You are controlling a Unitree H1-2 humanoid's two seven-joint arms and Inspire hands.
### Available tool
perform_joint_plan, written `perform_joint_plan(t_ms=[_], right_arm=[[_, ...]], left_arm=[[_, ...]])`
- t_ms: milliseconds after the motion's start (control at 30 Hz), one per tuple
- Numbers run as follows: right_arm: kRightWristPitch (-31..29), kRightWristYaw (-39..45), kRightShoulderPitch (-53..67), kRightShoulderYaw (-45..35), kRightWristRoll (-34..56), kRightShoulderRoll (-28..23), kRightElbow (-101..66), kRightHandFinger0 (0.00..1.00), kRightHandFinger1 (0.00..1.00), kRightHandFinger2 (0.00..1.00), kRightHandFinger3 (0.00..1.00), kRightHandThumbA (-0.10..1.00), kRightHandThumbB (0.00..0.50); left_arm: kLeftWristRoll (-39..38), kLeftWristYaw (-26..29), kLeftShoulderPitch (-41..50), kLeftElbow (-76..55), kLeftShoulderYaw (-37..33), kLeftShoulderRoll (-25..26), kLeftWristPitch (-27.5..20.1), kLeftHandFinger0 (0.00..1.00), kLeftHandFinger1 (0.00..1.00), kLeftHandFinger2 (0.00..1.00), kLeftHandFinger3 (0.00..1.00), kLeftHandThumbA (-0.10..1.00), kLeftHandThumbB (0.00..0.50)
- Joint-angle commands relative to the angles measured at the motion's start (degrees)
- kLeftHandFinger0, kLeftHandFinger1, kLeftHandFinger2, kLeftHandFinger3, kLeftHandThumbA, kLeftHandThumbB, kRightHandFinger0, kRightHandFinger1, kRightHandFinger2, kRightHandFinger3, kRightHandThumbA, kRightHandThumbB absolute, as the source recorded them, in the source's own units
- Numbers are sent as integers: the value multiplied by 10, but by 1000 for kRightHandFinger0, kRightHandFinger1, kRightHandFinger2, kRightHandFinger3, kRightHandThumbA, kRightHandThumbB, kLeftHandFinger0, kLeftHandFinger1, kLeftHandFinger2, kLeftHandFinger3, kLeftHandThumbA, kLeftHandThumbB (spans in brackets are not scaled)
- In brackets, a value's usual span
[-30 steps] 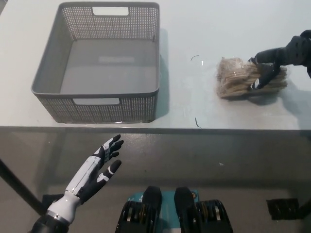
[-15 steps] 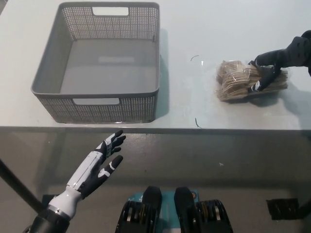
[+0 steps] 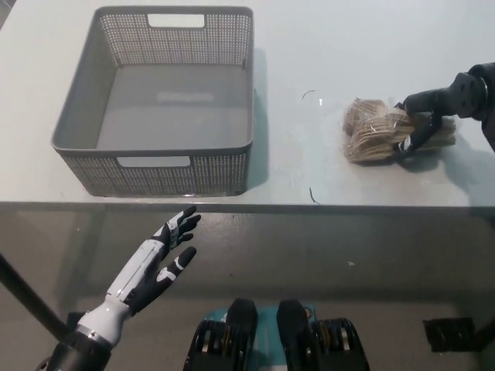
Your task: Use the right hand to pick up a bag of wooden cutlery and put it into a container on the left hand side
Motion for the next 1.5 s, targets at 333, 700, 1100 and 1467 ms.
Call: perform_joint_plan(t_ms=[333,700,1100,1467], right_arm=[[-1,-232,64,-28,3,8,14,450,502,561,700,-95,191],[-74,-373,71,-78,23,-8,-3,80,588,968,833,-100,150],[-118,-404,48,-171,84,-10,-6,28,540,909,1000,-100,102],[-121,-354,-3,-271,144,6,-33,23,518,865,934,-100,113]], left_arm=[[-1,-1,-15,-10,4,8,-10,1000,1000,1000,1000,846,220],[1,-2,-19,-15,4,10,-1,1000,1000,1000,1000,852,226],[2,-3,-21,-11,2,10,5,1000,1000,1000,1000,836,245],[0,-2,-20,-13,3,9,6,1000,1000,1000,1000,816,240]])
